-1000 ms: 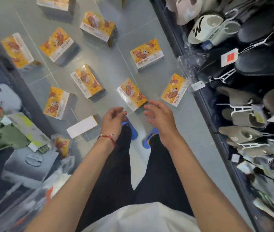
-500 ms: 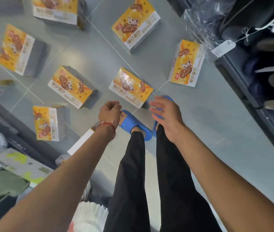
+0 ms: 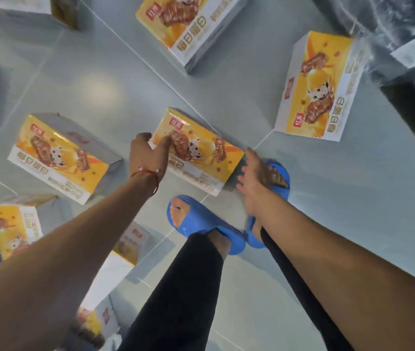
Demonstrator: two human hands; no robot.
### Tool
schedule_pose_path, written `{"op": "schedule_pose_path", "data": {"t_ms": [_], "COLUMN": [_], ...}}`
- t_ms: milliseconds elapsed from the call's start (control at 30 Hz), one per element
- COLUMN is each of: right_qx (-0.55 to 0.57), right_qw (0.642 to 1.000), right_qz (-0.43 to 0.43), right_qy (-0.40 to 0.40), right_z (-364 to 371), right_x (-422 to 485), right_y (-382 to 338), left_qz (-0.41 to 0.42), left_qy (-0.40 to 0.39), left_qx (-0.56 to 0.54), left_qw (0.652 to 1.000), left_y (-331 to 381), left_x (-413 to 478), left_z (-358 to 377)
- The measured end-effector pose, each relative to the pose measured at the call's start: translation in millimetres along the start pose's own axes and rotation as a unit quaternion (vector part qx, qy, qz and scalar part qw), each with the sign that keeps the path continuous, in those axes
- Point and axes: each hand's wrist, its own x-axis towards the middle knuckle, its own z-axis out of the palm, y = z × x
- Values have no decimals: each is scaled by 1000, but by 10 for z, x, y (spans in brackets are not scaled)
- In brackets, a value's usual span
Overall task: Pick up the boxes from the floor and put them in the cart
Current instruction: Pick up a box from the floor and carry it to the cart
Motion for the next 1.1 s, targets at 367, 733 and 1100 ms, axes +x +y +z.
{"op": "schedule_pose_path", "data": {"t_ms": [367, 733, 1100], "right_qx": [42, -60, -144], "right_qw": [998, 997, 977], "right_qz": [43, -38, -148], "right_qy": [-18, 43, 51], "right_z": [557, 200, -652], "right_x": [1075, 186, -1723], "right_y": [157, -36, -392], "left_qz": [2, -81, -122], "left_qy": [-107, -121, -109], "left_qx": [54, -72, -184], "left_qw": [993, 987, 969], "left_y": [-81, -104, 339], "left_x": [1047, 140, -1752], "left_z": [435, -102, -1116]}}
